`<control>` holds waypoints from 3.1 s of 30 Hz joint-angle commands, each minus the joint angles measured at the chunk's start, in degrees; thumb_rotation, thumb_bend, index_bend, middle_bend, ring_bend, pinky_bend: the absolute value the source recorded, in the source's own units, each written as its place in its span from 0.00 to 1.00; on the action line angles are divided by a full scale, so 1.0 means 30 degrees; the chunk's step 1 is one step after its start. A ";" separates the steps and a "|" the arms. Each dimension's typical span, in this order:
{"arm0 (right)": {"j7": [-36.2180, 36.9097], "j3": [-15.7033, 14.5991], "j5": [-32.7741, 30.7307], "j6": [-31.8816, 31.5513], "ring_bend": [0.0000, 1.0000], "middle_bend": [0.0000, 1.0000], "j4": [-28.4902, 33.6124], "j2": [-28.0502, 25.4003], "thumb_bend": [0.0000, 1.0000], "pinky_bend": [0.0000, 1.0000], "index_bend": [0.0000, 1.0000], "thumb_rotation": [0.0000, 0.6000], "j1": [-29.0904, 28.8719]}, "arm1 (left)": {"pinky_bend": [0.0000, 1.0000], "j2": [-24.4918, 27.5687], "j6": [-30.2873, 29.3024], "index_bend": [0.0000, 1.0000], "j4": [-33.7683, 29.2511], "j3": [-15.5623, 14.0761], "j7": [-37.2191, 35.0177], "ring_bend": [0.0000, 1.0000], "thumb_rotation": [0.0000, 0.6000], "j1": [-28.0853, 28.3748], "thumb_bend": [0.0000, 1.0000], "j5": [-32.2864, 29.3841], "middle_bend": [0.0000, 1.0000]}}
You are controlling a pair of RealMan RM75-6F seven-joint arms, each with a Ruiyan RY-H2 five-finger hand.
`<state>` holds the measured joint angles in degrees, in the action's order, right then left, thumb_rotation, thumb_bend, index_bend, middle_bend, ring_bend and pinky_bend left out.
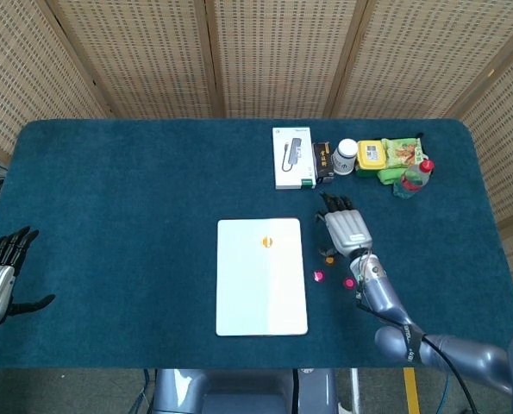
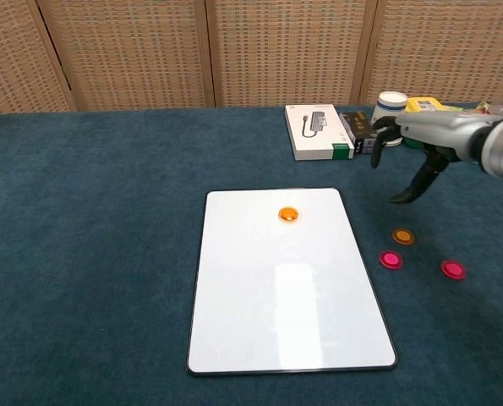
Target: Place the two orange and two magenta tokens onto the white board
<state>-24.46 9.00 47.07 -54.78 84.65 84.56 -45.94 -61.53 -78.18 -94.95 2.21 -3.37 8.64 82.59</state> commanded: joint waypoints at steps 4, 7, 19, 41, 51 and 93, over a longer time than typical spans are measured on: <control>0.1045 -0.1009 0.1232 -0.0033 0.00 0.00 -0.0434 -0.0078 0.26 0.00 0.33 1.00 0.1069 | 0.00 -0.0013 -0.0010 0.00 -0.0019 0.0006 0.0036 0.00 1.00 0.0002 0.00 -0.0013 0.00; 0.1295 -0.1220 0.1593 -0.0048 0.00 0.00 -0.0715 0.0095 0.26 0.00 0.33 1.00 0.1296 | 0.00 -0.0018 -0.0027 0.00 -0.0021 0.0005 0.0038 0.00 1.00 -0.0004 0.00 -0.0008 0.00; 0.2272 -0.1616 0.3640 -0.0281 0.00 0.00 -0.2262 0.1375 0.26 0.00 0.39 1.00 0.2093 | 0.00 -0.0031 -0.0010 0.00 -0.0028 0.0020 0.0026 0.00 1.00 0.0003 0.00 -0.0062 0.00; 0.1906 -0.0768 0.2937 0.0982 0.00 0.00 -0.3780 0.2404 0.26 0.00 0.41 1.00 0.2126 | 0.00 -0.0022 0.0040 0.00 -0.0055 0.0035 0.0029 0.00 1.00 0.0013 0.00 -0.0149 0.00; 0.1651 -0.0646 0.2727 0.1506 0.00 0.00 -0.3965 0.2554 0.26 0.00 0.44 1.00 0.2021 | 0.00 -0.0045 -0.0011 0.00 -0.0048 0.0038 0.0077 0.00 1.00 -0.0007 0.00 -0.0148 0.00; -0.1350 0.1983 0.0006 0.1823 0.00 0.01 -0.1809 0.3505 0.31 0.00 0.58 1.00 -0.1184 | 0.00 -0.0017 0.0036 0.00 -0.0043 0.0036 -0.0061 0.00 1.00 -0.0015 0.00 -0.0202 0.00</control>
<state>-27.17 14.48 48.45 -49.41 79.89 93.98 -48.32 -61.62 -78.09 -95.07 2.32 -3.47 8.60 81.99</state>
